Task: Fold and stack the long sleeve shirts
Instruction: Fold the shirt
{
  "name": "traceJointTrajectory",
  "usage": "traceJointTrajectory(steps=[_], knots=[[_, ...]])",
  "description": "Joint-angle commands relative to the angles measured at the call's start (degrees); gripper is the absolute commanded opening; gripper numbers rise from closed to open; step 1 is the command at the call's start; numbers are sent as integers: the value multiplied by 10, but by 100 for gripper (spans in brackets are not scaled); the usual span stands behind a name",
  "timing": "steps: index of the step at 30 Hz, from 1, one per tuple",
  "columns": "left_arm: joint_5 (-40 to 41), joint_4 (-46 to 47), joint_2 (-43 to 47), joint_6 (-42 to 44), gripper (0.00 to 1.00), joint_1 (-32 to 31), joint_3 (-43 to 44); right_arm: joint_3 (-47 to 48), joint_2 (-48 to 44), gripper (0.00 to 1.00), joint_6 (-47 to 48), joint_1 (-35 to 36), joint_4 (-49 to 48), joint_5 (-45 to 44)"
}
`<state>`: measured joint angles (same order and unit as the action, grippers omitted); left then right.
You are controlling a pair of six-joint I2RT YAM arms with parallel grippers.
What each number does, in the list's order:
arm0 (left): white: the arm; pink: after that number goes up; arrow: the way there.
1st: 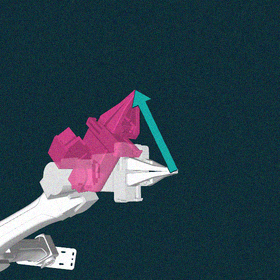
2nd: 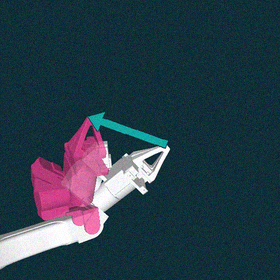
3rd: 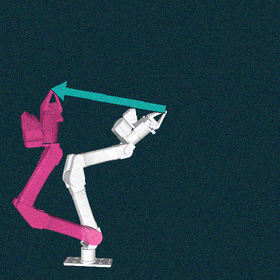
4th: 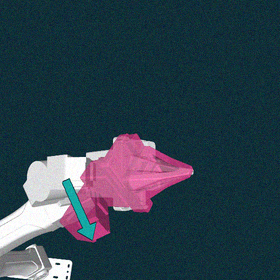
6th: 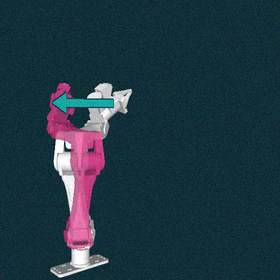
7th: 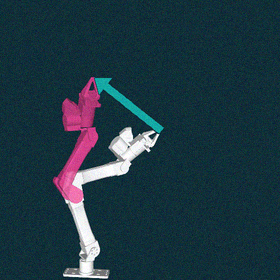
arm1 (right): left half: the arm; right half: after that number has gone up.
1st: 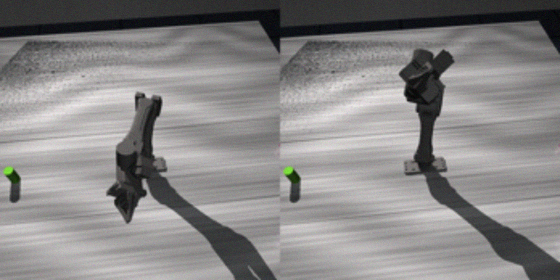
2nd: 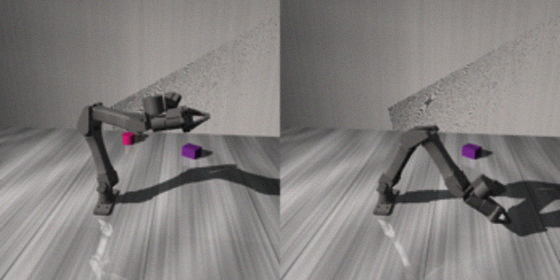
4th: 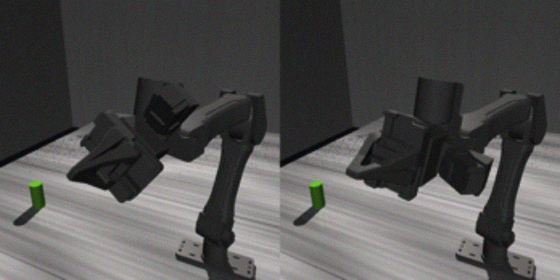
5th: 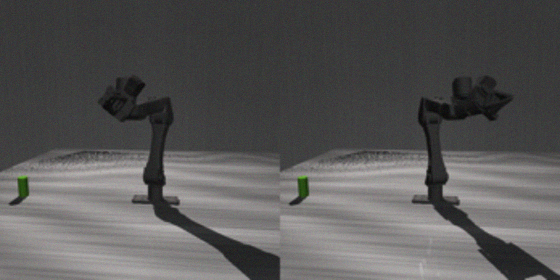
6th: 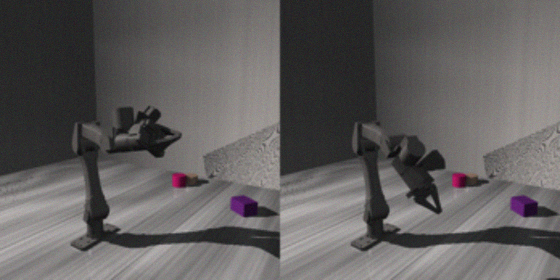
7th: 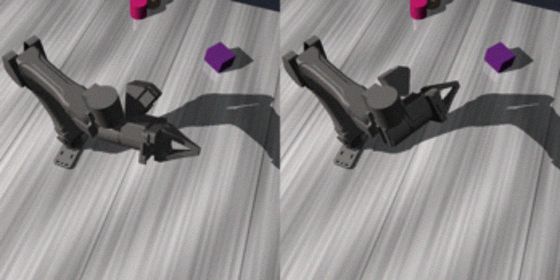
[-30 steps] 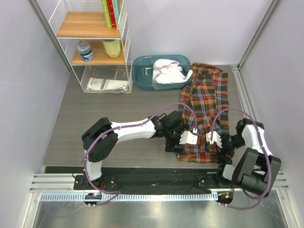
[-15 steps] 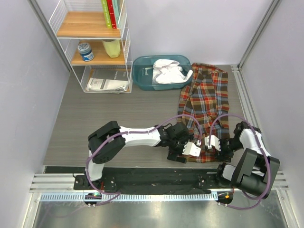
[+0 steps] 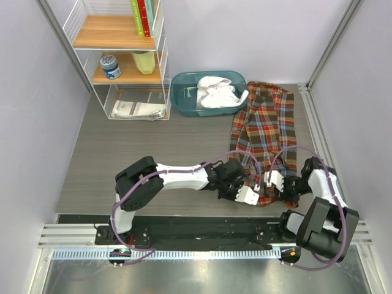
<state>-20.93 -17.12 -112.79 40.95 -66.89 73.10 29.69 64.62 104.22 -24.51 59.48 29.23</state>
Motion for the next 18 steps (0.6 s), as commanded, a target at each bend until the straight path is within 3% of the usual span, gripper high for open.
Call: traceJointTrajectory(steps=[1, 9, 18], knots=[[-9, -27, 6, -22, 0, 32, 38, 85, 17, 1, -79, -1, -67, 35], [-39, -131, 30, -9, 0, 61, 155, 223, -3, 1, -63, -1, 97, 64], [-86, -216, 64, -7, 0, 34, 151, 195, -106, 1, 33, -1, 230, 5]])
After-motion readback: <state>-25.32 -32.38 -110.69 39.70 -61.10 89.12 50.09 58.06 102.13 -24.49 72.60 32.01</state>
